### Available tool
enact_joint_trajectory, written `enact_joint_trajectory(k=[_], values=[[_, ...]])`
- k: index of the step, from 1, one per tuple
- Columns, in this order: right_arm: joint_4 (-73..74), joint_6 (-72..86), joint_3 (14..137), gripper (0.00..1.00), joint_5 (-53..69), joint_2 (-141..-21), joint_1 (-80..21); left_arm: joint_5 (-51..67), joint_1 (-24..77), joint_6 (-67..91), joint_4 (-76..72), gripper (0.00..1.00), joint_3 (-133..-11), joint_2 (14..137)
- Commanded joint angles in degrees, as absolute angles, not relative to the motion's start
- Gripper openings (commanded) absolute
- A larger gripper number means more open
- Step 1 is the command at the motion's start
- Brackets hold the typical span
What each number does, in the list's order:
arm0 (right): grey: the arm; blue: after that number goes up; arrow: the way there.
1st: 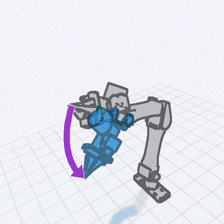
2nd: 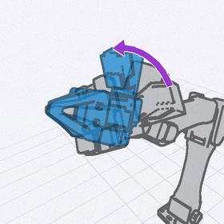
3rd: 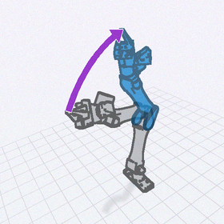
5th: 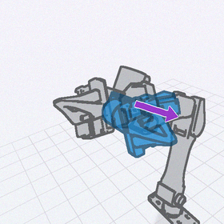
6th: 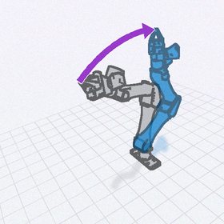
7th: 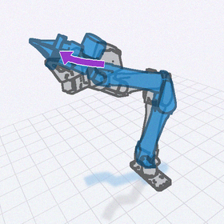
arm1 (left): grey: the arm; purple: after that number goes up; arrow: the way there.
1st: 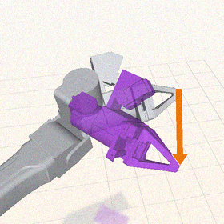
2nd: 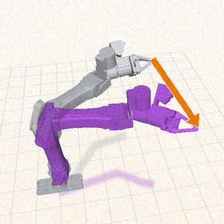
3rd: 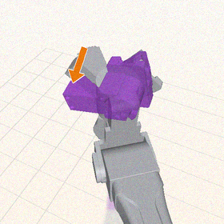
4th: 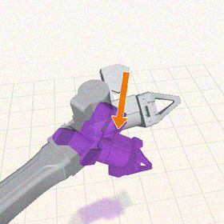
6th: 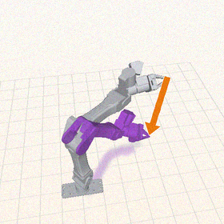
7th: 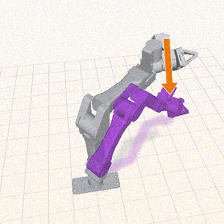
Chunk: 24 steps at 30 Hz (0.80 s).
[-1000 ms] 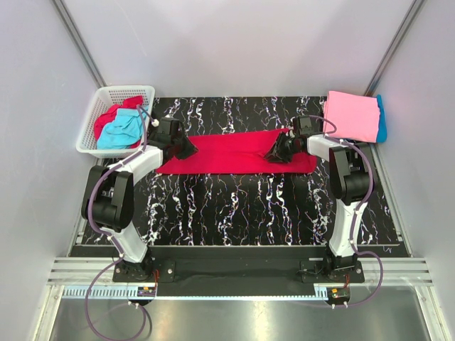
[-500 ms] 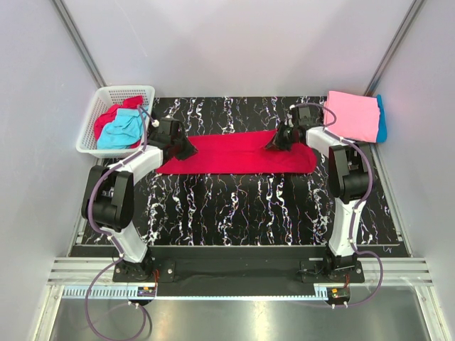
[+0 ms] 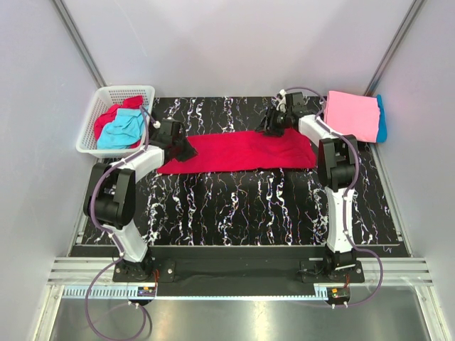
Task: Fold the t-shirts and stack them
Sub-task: Fold the tshirt
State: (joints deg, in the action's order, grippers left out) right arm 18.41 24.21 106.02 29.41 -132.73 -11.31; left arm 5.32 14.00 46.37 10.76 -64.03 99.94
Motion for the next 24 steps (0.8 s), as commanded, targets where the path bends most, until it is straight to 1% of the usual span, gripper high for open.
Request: enact_joint_trajectory(k=[1,3,6,9,15,19,24], values=[[18.7,21.2,104.7,0.54,25.8,-129.2,-11.7,2.5,14.2,45.1,9.7,0.17,-66.3,99.8],[18.7,21.4,102.3,0.54,20.3,-126.0,-11.6,1.3,14.2,44.5,9.7,0.17,-66.4,99.7],[18.6,21.7,98.5,0.54,18.0,-122.3,-11.5,-2.0,14.2,43.4,9.8,0.17,-67.2,100.1],[18.6,22.3,95.0,0.54,16.6,-119.1,-11.5,-4.0,14.2,41.5,11.6,0.18,-70.6,102.1],[20.3,22.9,88.4,0.53,13.5,-113.8,-11.5,-4.8,13.6,40.7,21.7,0.18,-85.0,110.9],[20.7,23.3,84.4,0.53,12.3,-112.7,-11.5,-3.2,12.7,42.0,27.7,0.18,-89.6,114.9],[20.7,25.0,83.4,0.53,11.0,-115.0,-11.5,-3.1,12.0,42.1,31.2,0.18,-91.9,117.2]])
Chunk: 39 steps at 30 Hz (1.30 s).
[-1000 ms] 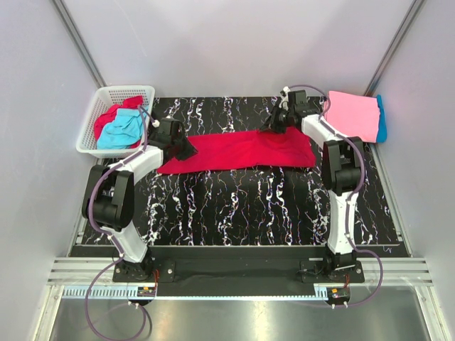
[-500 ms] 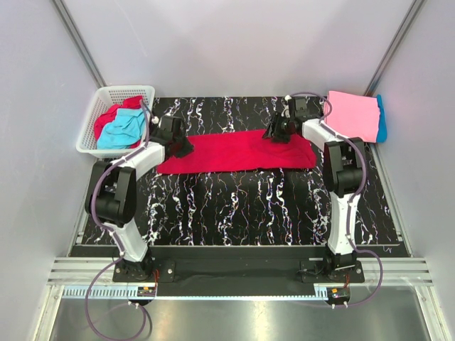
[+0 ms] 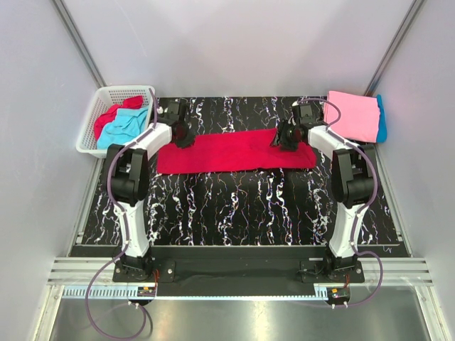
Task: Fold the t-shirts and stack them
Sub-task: Fold the tshirt
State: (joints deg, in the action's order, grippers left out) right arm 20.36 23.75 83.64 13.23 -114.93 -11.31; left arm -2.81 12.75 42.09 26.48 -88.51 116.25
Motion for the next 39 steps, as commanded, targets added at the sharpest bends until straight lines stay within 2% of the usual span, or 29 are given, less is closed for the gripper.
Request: enact_joint_trajectory(k=[1,13,23,29,39], values=[[20.7,25.5,83.5,0.53,10.7,-115.2,-11.5,-3.2,12.0,41.7,32.1,0.18,-92.5,118.4],[26.9,30.2,84.7,0.52,5.1,-118.7,-11.5,-9.2,12.0,41.0,39.0,0.18,-93.9,120.9],[34.4,29.8,87.3,0.51,-3.4,-121.2,-10.8,-11.1,12.0,41.2,43.2,0.17,-94.1,123.7],[36.2,28.8,90.1,0.51,-4.2,-123.0,-9.6,-10.7,12.0,41.2,45.3,0.17,-94.0,124.5],[39.5,27.0,98.2,0.51,-3.9,-126.6,-9.0,-11.1,14.1,42.5,45.9,0.15,-85.6,119.0]])
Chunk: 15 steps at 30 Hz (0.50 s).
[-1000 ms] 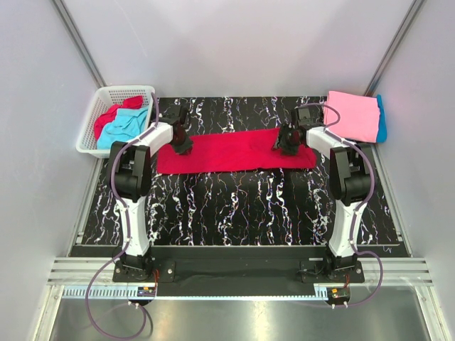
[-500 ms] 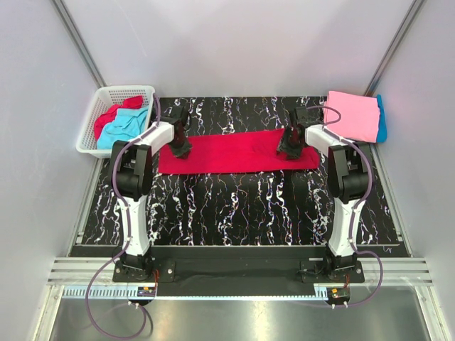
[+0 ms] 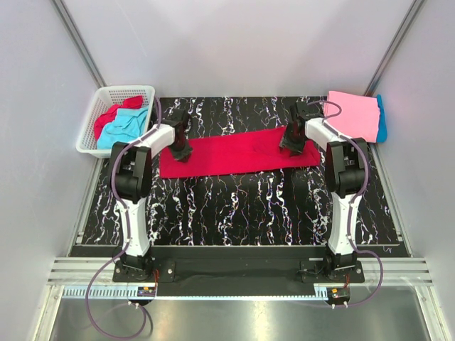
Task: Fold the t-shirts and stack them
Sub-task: Fold the tshirt
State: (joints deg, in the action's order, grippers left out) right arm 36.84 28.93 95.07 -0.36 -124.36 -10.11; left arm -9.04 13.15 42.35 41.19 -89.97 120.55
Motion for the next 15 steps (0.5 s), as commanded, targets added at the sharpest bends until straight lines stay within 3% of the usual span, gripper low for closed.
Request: enact_joint_trajectory(k=[1,15], values=[[39.7,26.6,99.0,0.52,-3.7,-127.0,-9.0,-11.1,14.3,42.7,45.9,0.15,-84.7,118.5],[45.3,22.9,114.7,0.52,-1.0,-137.7,-7.2,-10.5,19.7,45.3,45.5,0.15,-63.5,103.2]])
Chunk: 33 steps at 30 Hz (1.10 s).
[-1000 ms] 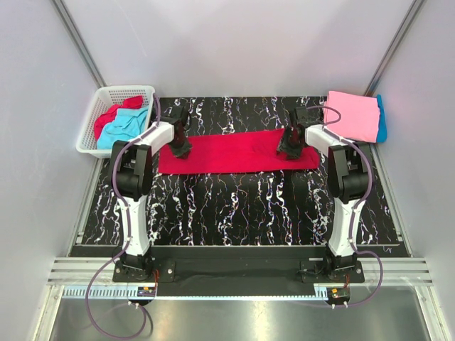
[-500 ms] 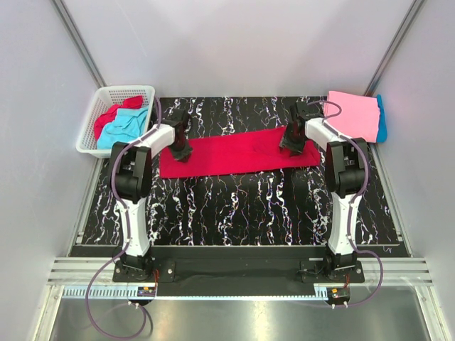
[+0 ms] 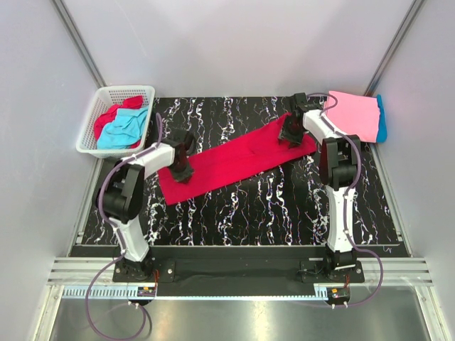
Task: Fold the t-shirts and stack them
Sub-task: Fold the tshirt
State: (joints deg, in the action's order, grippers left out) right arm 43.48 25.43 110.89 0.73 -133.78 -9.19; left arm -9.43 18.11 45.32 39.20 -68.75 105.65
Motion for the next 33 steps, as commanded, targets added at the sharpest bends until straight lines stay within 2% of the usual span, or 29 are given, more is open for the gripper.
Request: enact_joint_trajectory(k=[1,6,15,19,26,30,33], values=[[45.8,22.9,115.8,0.52,-0.8,-138.4,-7.2,-10.3,20.3,45.4,45.7,0.15,-62.5,102.2],[48.6,22.8,122.5,0.52,-0.2,-142.7,-7.2,-8.0,24.3,45.3,45.4,0.15,-56.9,98.4],[51.9,22.8,131.7,0.52,3.3,-148.0,-7.2,1.0,37.8,46.3,44.4,0.15,-51.9,95.5],[53.6,22.6,135.5,0.52,3.7,-150.1,-7.2,6.3,46.3,46.4,44.4,0.14,-52.1,95.8],[54.6,22.4,138.2,0.52,4.0,-150.9,-7.2,12.6,54.3,41.2,44.1,0.14,-55.5,94.1],[54.8,22.5,139.2,0.52,5.3,-151.0,-7.2,12.9,56.2,37.3,44.3,0.14,-59.5,93.7],[54.9,22.2,139.7,0.52,4.4,-150.2,-7.2,7.8,56.2,36.9,45.8,0.14,-62.3,90.8]])
